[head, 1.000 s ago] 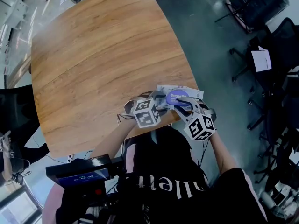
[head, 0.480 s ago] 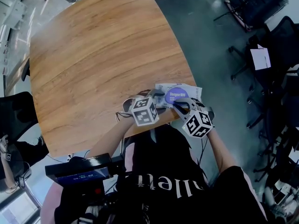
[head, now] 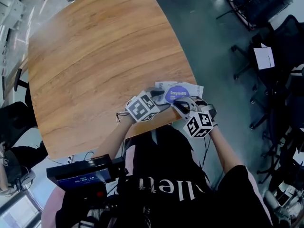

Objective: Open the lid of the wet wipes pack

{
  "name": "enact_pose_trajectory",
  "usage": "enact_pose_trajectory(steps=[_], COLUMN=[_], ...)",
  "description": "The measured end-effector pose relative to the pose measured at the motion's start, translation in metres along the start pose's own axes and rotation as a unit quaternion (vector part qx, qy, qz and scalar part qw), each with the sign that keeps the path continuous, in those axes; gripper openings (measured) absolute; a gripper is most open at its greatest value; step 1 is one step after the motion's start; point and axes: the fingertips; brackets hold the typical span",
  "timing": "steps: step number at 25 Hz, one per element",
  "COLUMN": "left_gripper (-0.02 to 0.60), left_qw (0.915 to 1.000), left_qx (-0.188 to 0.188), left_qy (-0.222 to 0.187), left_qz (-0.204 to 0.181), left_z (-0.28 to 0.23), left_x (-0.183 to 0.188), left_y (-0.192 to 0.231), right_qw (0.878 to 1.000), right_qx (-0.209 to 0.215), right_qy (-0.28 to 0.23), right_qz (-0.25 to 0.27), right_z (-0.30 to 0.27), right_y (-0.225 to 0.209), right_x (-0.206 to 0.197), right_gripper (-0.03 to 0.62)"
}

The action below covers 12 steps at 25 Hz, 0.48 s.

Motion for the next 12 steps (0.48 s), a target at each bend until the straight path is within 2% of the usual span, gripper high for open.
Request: enact_pose_trajectory(steps=[2,4,6,12], left_gripper=[0.253,0.225,0.225,0.225], left_qw=[0.9998,0.9988,0.9963,0.995], left_qx=[0.009,0.048,0.08,0.091], left_qy=[-0.006,0.003,0.01,0.005], left_qz=[0.018,-0.007,-0.03,-0.04], left_z=[0.0,-0.004,-0.009,-0.014], left_x=[0.001,0.0,0.0,-0.002], left_y=[0.003,0.009,0.011,0.008], right_qw=[1.0,1.0,1.0,0.994], right_qx=[-0.002,-0.006,-0.01,-0.032], right_qy=[-0.004,-0.004,0.005,0.044], right_qz=[-0.008,-0.012,-0.004,0.093], right_z=[0.0,-0.001,-0.001,0.0], right_y=[-0.001,-0.002,-0.001,0.003], right_x=[0.001,0.001,0.0,-0.008], right_gripper=[0.044,0.044,0.044,0.056])
Point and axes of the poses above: the fingertips, and each gripper's own axes: z backward along the fingers, y to its left, x out of its top, and after that the axes turned 7 degrees about y, right-handed
